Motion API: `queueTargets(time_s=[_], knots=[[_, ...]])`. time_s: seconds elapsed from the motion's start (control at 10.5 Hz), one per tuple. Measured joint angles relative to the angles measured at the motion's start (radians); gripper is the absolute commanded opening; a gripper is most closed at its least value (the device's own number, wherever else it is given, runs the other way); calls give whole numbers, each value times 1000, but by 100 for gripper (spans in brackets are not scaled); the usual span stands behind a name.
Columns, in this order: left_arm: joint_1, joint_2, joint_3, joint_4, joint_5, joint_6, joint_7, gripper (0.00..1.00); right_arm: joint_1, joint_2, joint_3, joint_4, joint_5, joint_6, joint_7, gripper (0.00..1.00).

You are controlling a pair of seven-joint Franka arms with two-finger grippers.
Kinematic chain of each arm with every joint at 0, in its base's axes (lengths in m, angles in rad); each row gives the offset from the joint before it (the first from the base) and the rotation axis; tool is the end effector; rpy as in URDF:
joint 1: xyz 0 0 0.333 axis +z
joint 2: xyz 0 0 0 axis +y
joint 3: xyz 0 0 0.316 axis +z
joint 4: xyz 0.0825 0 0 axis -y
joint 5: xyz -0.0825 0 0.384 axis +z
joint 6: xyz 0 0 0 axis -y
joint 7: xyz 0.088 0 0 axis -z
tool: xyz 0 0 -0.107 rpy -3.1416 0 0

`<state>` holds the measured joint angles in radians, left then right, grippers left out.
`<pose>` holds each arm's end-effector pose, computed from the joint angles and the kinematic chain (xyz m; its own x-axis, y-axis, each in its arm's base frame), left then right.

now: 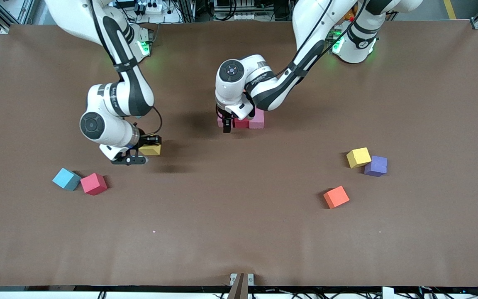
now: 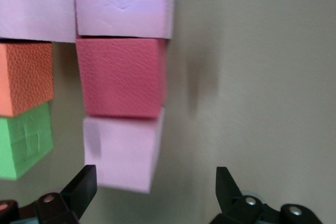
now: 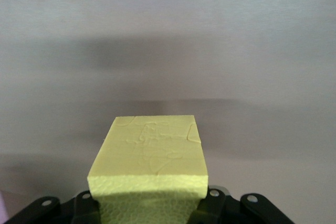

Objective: Form number 2 with 11 blocks
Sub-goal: 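Lift the yellow cube with the right gripper while the left releases lavender, then set yellow by the column with the right gripper while the left reaches orange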

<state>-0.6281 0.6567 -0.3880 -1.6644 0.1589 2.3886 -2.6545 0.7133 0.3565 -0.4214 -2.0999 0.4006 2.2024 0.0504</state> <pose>0.3953 -0.5704 0.2580 -0.0478 0.9860 -0.1595 0.9983 0.0416 -0.0419 0.5297 0.1741 0.2463 0.9745 -0.0095 -0.2242 -0.0351 -0.9933 -0.1102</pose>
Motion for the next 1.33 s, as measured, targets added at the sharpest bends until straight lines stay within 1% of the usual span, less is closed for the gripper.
queueTargets(time_s=[0.19, 0.38, 0.57, 0.76, 0.95, 1.05, 1.33], knots=[[57, -86, -42, 7, 2, -55, 49, 100, 26, 9, 3, 19, 18, -1, 0, 40], [92, -162, -49, 7, 2, -110, 126, 100, 85, 18, 5, 46, 29, -1, 42, 40], [147, -199, -50, 6, 2, -156, 268, 100, 147, 36, 6, 86, 32, -1, 152, 40], [237, -219, -50, 6, 2, -185, 474, 100, 203, 73, 7, 140, 58, 0, 249, 40], [313, -226, -51, 6, 2, -201, 701, 100, 261, 116, 7, 180, 134, 9, 275, 41], [338, -229, -51, 6, 2, -226, 812, 100, 286, 137, 7, 198, 157, 16, 296, 41], [409, -234, -48, 6, 2, -295, 1190, 100, 330, 207, 8, 274, 168, 20, 389, 41]])
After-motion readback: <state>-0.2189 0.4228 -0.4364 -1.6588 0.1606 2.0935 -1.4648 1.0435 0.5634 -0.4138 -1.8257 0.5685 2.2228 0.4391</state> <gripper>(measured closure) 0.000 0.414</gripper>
